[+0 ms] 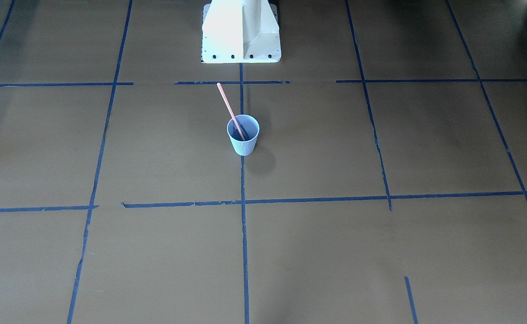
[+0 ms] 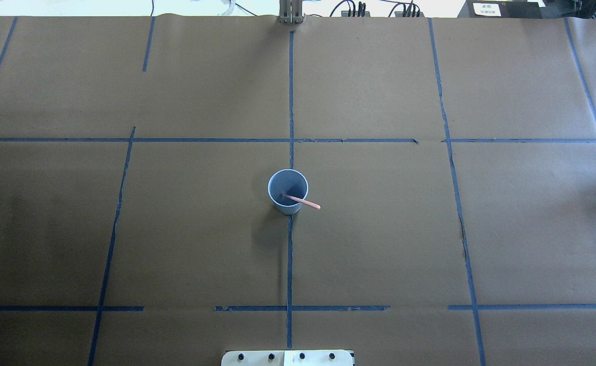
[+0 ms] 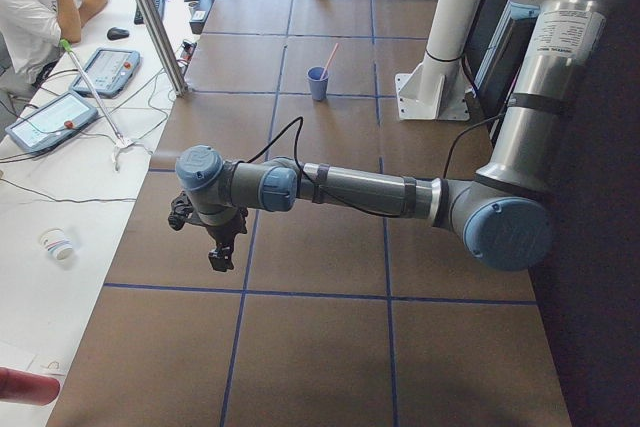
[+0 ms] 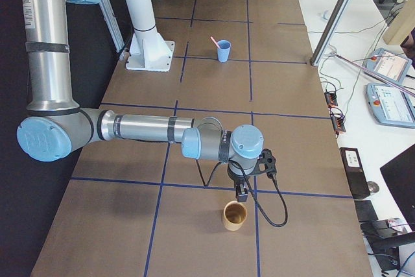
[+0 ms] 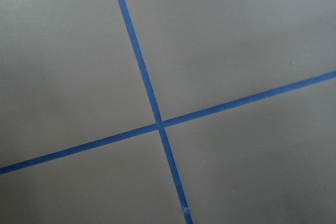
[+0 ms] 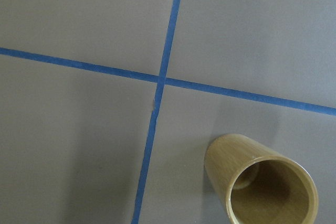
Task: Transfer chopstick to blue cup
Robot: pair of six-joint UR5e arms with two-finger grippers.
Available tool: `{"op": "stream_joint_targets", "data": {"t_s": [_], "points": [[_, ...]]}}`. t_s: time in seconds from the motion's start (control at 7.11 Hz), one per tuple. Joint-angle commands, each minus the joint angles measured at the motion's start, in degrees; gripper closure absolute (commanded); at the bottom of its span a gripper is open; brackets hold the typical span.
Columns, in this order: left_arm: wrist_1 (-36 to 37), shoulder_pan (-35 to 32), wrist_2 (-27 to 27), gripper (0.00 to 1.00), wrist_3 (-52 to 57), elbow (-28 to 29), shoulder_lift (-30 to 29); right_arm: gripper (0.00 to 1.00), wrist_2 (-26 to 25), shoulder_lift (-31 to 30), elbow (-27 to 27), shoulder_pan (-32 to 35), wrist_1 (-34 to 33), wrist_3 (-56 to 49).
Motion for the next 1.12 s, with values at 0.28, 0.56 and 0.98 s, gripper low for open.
{"op": "stream_joint_targets", "data": {"t_s": [0.28, 0.56, 0.98], "points": [[-0.6, -0.3, -5.2, 0.00, -0.7, -2.3, 1.5, 0.00, 0.5, 0.4, 0.0, -0.2, -0.2, 0.2], [-0.5, 0.0, 3.6, 0.00, -0.6, -0.9, 1.8, 0.00, 3.3, 2.7, 0.2, -2.1, -0.7, 2.4], [-0.2, 0.1, -2.6, 0.00, -0.6, -0.9, 2.2, 0.00, 2.0, 2.8, 0.8, -5.9, -0.2, 7.3]]}}
